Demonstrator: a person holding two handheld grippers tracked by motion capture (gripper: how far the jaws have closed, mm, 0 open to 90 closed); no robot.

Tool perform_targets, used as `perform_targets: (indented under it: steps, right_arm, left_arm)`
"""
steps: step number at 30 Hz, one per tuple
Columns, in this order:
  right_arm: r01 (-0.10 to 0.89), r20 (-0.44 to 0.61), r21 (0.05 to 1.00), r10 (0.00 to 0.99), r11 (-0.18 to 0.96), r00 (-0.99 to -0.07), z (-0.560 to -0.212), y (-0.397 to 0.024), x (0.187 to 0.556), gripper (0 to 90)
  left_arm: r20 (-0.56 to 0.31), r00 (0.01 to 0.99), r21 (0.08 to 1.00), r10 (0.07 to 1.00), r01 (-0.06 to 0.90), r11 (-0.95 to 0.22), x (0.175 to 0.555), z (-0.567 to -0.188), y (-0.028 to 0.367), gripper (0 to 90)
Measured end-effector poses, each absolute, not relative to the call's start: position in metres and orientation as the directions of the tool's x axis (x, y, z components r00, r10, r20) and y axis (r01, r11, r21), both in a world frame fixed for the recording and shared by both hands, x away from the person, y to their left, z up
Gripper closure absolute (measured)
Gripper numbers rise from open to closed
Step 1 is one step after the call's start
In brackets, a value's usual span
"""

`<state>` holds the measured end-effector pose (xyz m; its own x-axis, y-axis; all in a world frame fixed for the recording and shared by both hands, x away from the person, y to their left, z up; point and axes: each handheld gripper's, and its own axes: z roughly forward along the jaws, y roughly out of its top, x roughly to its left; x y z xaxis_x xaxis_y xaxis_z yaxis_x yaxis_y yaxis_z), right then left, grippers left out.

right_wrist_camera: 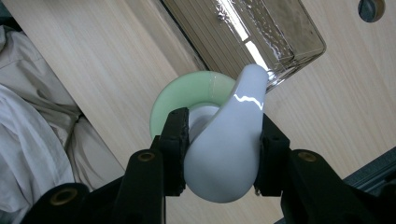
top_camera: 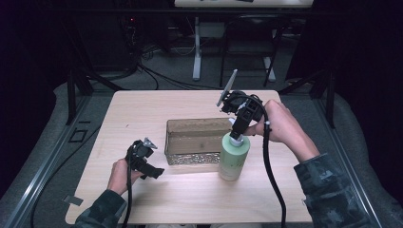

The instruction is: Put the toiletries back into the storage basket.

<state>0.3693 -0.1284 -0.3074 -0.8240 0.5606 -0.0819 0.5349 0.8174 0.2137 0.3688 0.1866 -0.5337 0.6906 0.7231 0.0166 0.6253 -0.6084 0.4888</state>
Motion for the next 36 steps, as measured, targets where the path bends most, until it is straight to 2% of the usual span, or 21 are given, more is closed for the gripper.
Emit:
perform_targets:
  steps: [36]
  right_arm:
    - [0.513, -0.093, 0.214, 0.540, 0.831, -0.836, -0.265, -0.124, 0.372, 62.4]
  left_arm:
    - [0.002, 0.692, 0.482, 0.722, 0.632, -0.607, 0.373, -0.535, 0.187, 1.1]
